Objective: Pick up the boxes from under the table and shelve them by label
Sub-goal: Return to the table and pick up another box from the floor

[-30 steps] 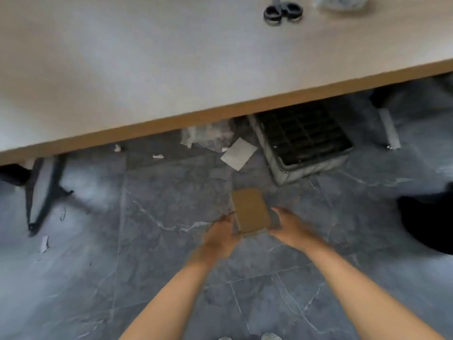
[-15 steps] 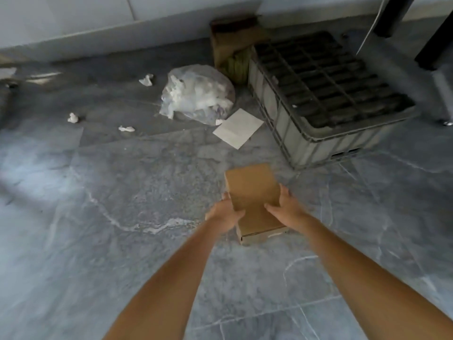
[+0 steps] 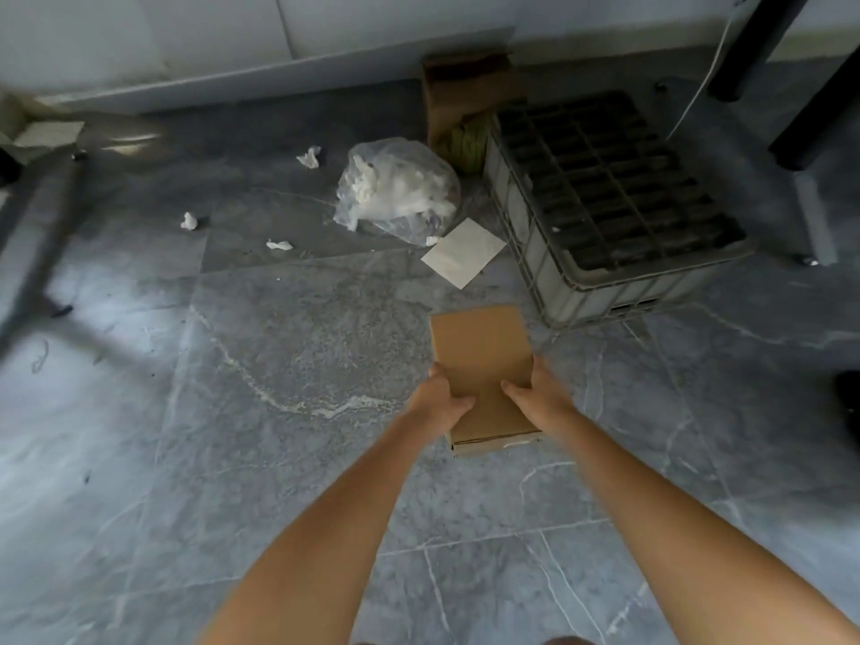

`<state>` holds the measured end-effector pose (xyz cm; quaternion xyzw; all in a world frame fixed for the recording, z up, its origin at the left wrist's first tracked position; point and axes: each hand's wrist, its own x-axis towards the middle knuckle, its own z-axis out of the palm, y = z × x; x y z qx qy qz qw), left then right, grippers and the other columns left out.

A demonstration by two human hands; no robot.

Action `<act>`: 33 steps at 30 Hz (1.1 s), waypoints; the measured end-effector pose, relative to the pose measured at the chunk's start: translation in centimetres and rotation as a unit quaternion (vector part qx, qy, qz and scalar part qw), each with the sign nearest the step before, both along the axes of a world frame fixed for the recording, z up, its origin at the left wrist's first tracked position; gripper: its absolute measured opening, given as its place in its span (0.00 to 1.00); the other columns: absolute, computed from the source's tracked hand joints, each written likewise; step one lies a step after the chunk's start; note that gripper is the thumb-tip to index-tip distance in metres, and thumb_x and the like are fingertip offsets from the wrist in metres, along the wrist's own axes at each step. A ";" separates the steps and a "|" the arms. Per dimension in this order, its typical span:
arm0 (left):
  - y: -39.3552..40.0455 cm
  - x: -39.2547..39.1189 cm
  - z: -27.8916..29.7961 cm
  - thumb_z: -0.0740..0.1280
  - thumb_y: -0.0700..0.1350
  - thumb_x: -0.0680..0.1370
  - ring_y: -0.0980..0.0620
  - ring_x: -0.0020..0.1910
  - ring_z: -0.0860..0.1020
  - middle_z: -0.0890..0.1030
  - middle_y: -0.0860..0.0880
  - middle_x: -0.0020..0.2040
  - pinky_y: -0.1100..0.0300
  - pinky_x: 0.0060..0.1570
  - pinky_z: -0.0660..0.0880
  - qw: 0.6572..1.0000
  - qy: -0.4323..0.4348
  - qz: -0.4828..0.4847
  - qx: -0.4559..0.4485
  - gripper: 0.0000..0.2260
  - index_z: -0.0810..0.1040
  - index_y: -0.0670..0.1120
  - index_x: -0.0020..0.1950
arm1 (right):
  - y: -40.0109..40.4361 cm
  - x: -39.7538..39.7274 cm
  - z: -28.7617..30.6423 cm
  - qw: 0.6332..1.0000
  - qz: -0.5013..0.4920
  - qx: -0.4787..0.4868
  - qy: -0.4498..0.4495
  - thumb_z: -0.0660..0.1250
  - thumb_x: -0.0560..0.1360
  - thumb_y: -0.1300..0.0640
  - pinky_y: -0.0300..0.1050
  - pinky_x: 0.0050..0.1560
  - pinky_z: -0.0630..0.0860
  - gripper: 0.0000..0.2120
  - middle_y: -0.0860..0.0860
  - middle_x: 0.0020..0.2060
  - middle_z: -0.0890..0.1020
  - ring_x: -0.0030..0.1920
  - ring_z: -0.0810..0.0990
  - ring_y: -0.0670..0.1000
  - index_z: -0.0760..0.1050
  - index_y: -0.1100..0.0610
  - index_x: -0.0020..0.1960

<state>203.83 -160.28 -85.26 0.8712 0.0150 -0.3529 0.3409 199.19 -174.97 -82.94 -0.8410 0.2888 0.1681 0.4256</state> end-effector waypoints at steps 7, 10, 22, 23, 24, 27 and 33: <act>2.0 -4.7 17.3 0.67 0.47 0.75 0.42 0.60 0.77 0.75 0.40 0.64 0.55 0.54 0.76 0.999 -0.007 -0.038 -0.001 0.35 0.53 0.42 0.76 | 0.8 -5.1 17.4 0.999 0.011 0.025 0.016 0.65 0.76 0.53 0.49 0.64 0.71 0.31 0.59 0.68 0.71 0.66 0.72 0.59 0.56 0.59 0.74; 2.5 -6.6 24.8 0.67 0.47 0.75 0.43 0.60 0.76 0.75 0.42 0.65 0.53 0.57 0.76 0.999 -0.005 -0.044 -0.017 0.35 0.52 0.41 0.76 | 1.0 -7.1 24.7 1.000 0.005 0.018 0.014 0.64 0.76 0.53 0.46 0.56 0.72 0.27 0.56 0.65 0.75 0.63 0.75 0.58 0.59 0.56 0.72; 2.8 -12.2 49.2 0.65 0.48 0.77 0.47 0.60 0.74 0.74 0.44 0.67 0.60 0.53 0.71 0.994 0.034 -0.068 -0.079 0.26 0.60 0.45 0.72 | 1.9 -16.0 47.3 0.989 -0.135 0.064 -0.004 0.63 0.76 0.52 0.45 0.47 0.72 0.20 0.51 0.53 0.77 0.50 0.76 0.52 0.62 0.55 0.65; 2.9 -12.6 50.9 0.63 0.50 0.77 0.48 0.59 0.74 0.74 0.45 0.67 0.60 0.54 0.72 0.991 0.046 -0.053 -0.111 0.23 0.62 0.46 0.69 | 2.0 -16.8 48.7 0.983 -0.164 0.076 -0.015 0.62 0.77 0.51 0.45 0.43 0.71 0.17 0.50 0.50 0.76 0.46 0.76 0.50 0.63 0.55 0.62; 3.1 -13.0 52.4 0.61 0.52 0.78 0.49 0.58 0.74 0.74 0.46 0.65 0.58 0.55 0.72 0.988 0.060 -0.036 -0.138 0.19 0.65 0.46 0.67 | 2.2 -17.8 50.1 0.977 -0.195 0.082 -0.024 0.60 0.78 0.51 0.45 0.39 0.69 0.13 0.50 0.47 0.75 0.42 0.74 0.49 0.63 0.55 0.58; 3.3 -14.3 55.9 0.53 0.57 0.79 0.45 0.58 0.76 0.77 0.44 0.60 0.49 0.56 0.77 0.979 0.096 -0.004 -0.182 0.18 0.70 0.45 0.59 | 2.9 -20.8 53.7 0.953 -0.287 0.082 -0.057 0.54 0.79 0.50 0.45 0.35 0.62 0.11 0.52 0.41 0.69 0.36 0.67 0.49 0.60 0.56 0.43; 3.8 -18.1 61.3 0.50 0.59 0.80 0.44 0.47 0.81 0.82 0.42 0.48 0.49 0.52 0.78 0.962 0.166 -0.001 -0.216 0.22 0.73 0.42 0.49 | 4.9 -27.8 59.1 0.891 -0.419 0.124 -0.126 0.51 0.80 0.48 0.47 0.42 0.64 0.14 0.53 0.42 0.69 0.43 0.68 0.52 0.63 0.59 0.46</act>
